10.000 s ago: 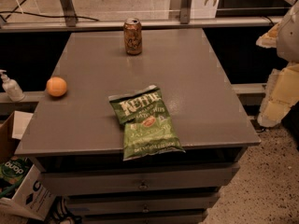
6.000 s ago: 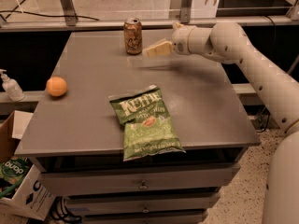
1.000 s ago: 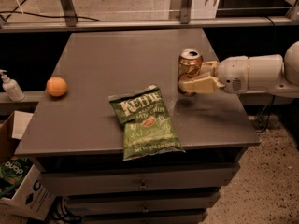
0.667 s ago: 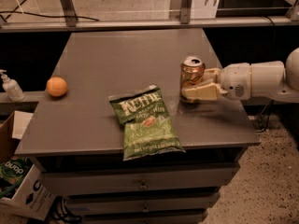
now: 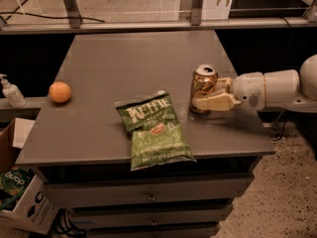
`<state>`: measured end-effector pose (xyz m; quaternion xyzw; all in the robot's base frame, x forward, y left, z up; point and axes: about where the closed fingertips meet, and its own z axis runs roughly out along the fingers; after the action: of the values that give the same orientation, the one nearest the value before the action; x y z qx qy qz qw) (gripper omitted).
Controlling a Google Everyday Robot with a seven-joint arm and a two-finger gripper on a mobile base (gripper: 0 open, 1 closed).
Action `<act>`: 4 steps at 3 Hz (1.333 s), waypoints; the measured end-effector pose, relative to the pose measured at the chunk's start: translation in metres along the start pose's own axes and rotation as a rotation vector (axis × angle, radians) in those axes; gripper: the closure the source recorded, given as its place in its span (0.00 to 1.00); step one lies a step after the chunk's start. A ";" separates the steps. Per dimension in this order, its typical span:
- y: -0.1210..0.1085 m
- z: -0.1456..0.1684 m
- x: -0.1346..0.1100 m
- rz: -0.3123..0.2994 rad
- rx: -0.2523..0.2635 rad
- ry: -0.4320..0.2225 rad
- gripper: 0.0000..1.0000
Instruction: Move orange can near green jalapeno chip bag
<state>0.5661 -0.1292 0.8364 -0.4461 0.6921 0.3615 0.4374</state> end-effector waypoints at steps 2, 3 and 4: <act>0.000 -0.001 -0.004 0.000 0.000 0.000 0.60; 0.000 -0.001 -0.004 0.000 0.000 0.000 0.36; 0.001 -0.001 -0.004 0.000 -0.001 0.000 0.12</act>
Offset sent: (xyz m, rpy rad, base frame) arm -0.0082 -0.0003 -0.0179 -0.0092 0.0530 0.0817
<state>0.5661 -0.1291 0.8405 -0.4463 0.6920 0.3618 0.4370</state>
